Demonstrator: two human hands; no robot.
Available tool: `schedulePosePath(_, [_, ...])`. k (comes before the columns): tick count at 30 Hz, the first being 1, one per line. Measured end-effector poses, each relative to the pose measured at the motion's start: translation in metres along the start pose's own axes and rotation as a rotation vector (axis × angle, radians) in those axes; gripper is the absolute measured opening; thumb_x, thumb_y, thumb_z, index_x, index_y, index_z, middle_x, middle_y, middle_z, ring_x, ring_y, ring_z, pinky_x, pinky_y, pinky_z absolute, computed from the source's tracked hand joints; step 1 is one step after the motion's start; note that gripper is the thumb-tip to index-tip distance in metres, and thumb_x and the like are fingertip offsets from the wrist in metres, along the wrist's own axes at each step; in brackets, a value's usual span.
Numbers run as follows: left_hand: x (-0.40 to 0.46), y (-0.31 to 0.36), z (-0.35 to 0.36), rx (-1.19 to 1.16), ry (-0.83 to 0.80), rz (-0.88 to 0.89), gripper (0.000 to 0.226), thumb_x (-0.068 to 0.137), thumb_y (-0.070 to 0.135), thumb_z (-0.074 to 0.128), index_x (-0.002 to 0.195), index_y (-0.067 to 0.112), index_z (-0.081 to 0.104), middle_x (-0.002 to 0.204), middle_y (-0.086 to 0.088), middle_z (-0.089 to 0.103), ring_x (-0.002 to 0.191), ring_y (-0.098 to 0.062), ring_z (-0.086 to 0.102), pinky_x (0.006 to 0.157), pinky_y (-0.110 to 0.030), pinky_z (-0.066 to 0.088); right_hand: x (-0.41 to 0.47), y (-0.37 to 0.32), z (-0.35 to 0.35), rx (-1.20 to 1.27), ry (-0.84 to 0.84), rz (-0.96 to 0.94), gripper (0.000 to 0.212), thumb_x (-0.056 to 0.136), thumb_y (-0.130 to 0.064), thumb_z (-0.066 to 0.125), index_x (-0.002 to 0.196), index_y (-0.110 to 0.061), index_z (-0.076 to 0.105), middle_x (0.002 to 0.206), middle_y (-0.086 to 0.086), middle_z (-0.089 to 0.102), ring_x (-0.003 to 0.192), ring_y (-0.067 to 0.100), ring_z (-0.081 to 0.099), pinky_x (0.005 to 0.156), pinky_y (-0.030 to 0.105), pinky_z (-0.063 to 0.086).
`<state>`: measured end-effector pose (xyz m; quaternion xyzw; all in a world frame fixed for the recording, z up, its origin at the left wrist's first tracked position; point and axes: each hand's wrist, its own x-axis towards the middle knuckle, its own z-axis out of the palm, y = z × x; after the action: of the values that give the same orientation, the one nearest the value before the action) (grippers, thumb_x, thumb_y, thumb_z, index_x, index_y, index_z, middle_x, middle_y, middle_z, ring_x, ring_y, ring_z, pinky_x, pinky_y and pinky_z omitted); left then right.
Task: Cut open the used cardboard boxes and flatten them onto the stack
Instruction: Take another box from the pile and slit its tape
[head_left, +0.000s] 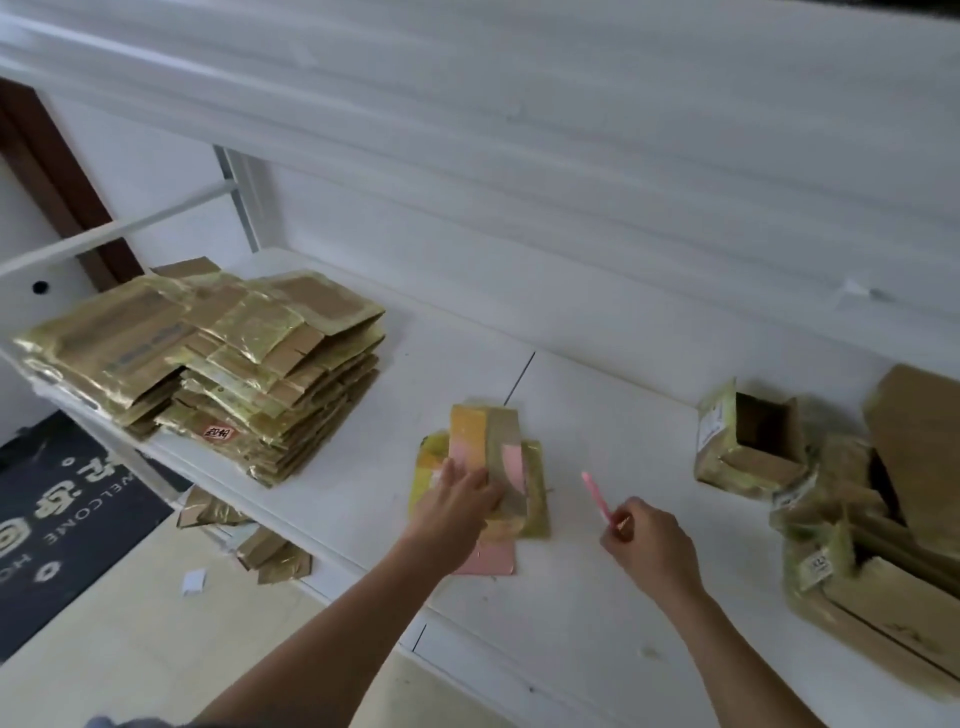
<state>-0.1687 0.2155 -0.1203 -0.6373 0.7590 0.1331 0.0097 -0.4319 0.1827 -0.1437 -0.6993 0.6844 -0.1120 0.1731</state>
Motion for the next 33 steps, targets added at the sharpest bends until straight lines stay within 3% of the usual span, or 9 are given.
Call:
schedulePosePath(3, [-0.005,0.014,-0.005,0.072,0.004,0.025,0.038,0.089,0.039,0.066,0.121,0.019,0.059,0.120,0.004,0.060,0.115,-0.023,0.054,0.085,-0.038,0.054,0.010,-0.015,-0.010,0.468,0.133,0.074,0.020,0.081,-0.011,0.070,0.075,-0.016,0.052,0.062,0.000,0.060,0.057,0.019,0.057,0.052,0.030,0.040])
schedulePosePath(6, [-0.008,0.017,-0.007,0.042,0.025,0.063,0.037,0.089,0.041,0.065,0.118,0.019,0.062,0.114,0.004,0.065,0.104,-0.021,0.061,0.082,-0.039,0.054,0.022,-0.051,-0.012,0.743,0.162,-0.023,0.018,0.088,0.000,0.062,0.084,-0.016,0.058,0.071,0.008,0.066,0.066,0.025,0.065,0.060,0.032,0.047])
schedulePosePath(12, [-0.013,-0.012,-0.023,-0.104,-0.014,0.106,0.050,0.081,0.042,0.073,0.128,0.033,0.059,0.137,0.007,0.048,0.113,-0.025,0.055,0.099,-0.038,0.036,0.042,-0.127,0.022,1.030,0.162,-0.052,0.008,0.091,-0.011,0.067,0.085,-0.015,0.065,0.081,0.005,0.071,0.077,0.019,0.069,0.066,0.029,0.055])
schedulePosePath(15, [-0.010,-0.024,-0.026,-0.034,0.007,0.138,0.053,0.078,0.047,0.075,0.125,0.028,0.061,0.136,0.002,0.046,0.115,-0.025,0.051,0.096,-0.037,0.034,0.045,-0.140,0.046,0.974,0.164,-0.002,0.009,0.092,-0.011,0.065,0.090,-0.019,0.063,0.089,-0.002,0.071,0.087,0.019,0.069,0.071,0.032,0.056])
schedulePosePath(17, [-0.006,-0.030,-0.019,0.006,0.026,0.127,0.067,0.076,0.054,0.074,0.131,0.020,0.056,0.144,-0.002,0.041,0.126,-0.027,0.047,0.107,-0.040,0.030,0.043,-0.140,0.055,0.929,0.163,-0.006,0.011,0.093,-0.012,0.063,0.093,-0.023,0.065,0.096,-0.005,0.072,0.092,0.015,0.069,0.077,0.033,0.057])
schedulePosePath(19, [-0.005,-0.037,-0.010,-0.048,0.019,0.112,0.085,0.076,0.057,0.072,0.144,0.018,0.042,0.156,-0.001,0.029,0.144,-0.024,0.026,0.120,-0.041,0.009,0.043,-0.139,0.057,0.901,0.175,-0.030,0.013,0.093,-0.010,0.062,0.091,-0.022,0.065,0.096,-0.003,0.072,0.091,0.016,0.069,0.077,0.034,0.057])
schedulePosePath(21, [-0.004,-0.043,-0.003,-0.142,0.003,0.131,0.089,0.077,0.057,0.071,0.148,0.019,0.036,0.160,0.001,0.022,0.149,-0.018,0.015,0.120,-0.038,-0.005,0.044,-0.139,0.057,0.846,0.169,-0.045,0.012,0.094,-0.009,0.061,0.089,-0.020,0.063,0.091,0.000,0.071,0.085,0.020,0.069,0.073,0.036,0.055])
schedulePosePath(30, [0.004,-0.048,-0.010,-0.119,-0.061,0.143,0.088,0.075,0.054,0.075,0.147,0.017,0.038,0.160,0.000,0.025,0.149,-0.020,0.017,0.120,-0.042,0.000,0.044,-0.143,0.055,0.667,0.140,-0.150,0.008,0.094,-0.009,0.061,0.087,-0.013,0.062,0.083,-0.004,0.068,0.074,0.003,0.062,0.062,0.018,0.048])
schedulePosePath(33, [0.002,-0.044,-0.012,-0.070,-0.064,0.134,0.088,0.077,0.054,0.073,0.148,0.016,0.037,0.159,0.001,0.025,0.149,-0.019,0.016,0.120,-0.043,0.000,0.047,-0.146,0.048,0.600,0.082,-0.207,0.020,0.093,-0.007,0.060,0.079,-0.021,0.057,0.076,-0.006,0.063,0.067,-0.002,0.058,0.055,0.008,0.040])
